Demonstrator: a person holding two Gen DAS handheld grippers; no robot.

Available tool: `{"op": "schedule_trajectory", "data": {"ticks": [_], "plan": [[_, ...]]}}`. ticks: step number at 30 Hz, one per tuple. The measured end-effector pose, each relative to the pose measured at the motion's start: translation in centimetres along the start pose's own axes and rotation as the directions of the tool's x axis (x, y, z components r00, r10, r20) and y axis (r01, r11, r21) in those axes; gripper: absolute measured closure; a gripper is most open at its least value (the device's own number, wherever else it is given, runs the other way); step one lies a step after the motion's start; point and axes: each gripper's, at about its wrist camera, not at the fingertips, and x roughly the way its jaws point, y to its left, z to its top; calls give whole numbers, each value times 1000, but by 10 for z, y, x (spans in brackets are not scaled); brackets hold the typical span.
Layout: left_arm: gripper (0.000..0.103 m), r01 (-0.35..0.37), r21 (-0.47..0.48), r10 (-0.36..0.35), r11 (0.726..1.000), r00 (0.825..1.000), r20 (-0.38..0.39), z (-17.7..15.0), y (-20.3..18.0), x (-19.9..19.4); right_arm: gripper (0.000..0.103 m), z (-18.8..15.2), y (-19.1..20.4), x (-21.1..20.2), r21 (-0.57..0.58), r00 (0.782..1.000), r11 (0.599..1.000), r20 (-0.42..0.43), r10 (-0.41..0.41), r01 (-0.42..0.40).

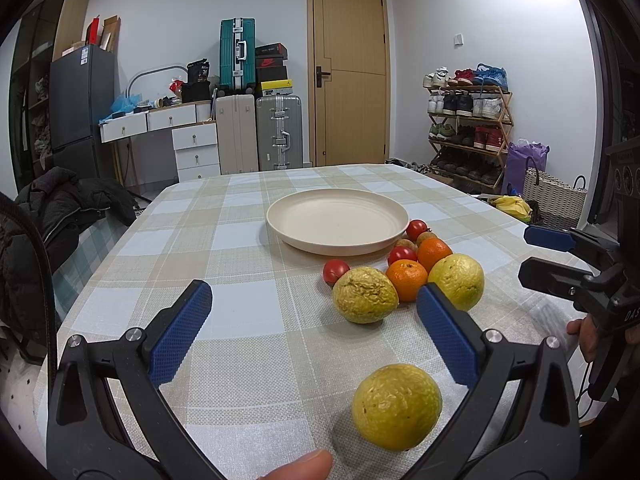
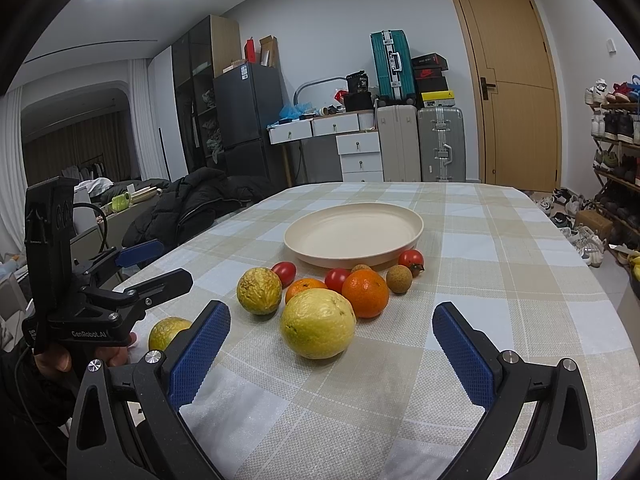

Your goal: Organize fruits

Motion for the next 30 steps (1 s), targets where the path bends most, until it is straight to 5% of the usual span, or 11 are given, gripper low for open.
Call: {"op": "schedule_trajectory", "data": {"ticks": [30], "plan": [[1, -1, 0, 1, 1000, 1000, 0, 0, 0, 0, 0, -1, -1, 0, -3, 1000, 1000, 0, -7, 7]]}}
